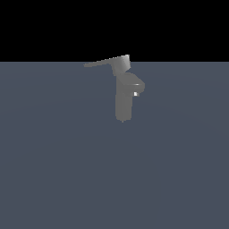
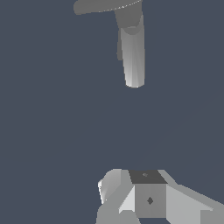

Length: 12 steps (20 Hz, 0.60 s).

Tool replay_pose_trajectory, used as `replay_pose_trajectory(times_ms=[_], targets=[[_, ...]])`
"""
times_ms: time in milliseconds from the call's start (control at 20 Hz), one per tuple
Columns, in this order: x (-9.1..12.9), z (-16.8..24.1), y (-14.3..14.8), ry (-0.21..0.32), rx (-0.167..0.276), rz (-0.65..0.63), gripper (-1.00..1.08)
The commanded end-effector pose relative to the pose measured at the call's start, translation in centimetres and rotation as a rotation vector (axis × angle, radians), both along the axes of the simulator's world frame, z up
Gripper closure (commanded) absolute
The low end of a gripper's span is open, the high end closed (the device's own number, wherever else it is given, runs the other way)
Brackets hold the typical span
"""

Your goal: Turn on the faucet by rotating a designated handle.

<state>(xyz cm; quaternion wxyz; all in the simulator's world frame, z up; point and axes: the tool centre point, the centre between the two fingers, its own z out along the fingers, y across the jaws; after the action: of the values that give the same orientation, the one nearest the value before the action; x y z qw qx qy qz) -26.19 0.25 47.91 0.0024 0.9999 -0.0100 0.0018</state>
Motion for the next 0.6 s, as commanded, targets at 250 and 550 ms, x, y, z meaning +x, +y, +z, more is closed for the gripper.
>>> replay_pose_trajectory(times_ms=[250,550], targets=[[-0.2,0.0,-0.9,0.002,0.007,-0.036,1.08],[-0.5,0.0,-2.0,0.004,0.013,-0.074,1.08]])
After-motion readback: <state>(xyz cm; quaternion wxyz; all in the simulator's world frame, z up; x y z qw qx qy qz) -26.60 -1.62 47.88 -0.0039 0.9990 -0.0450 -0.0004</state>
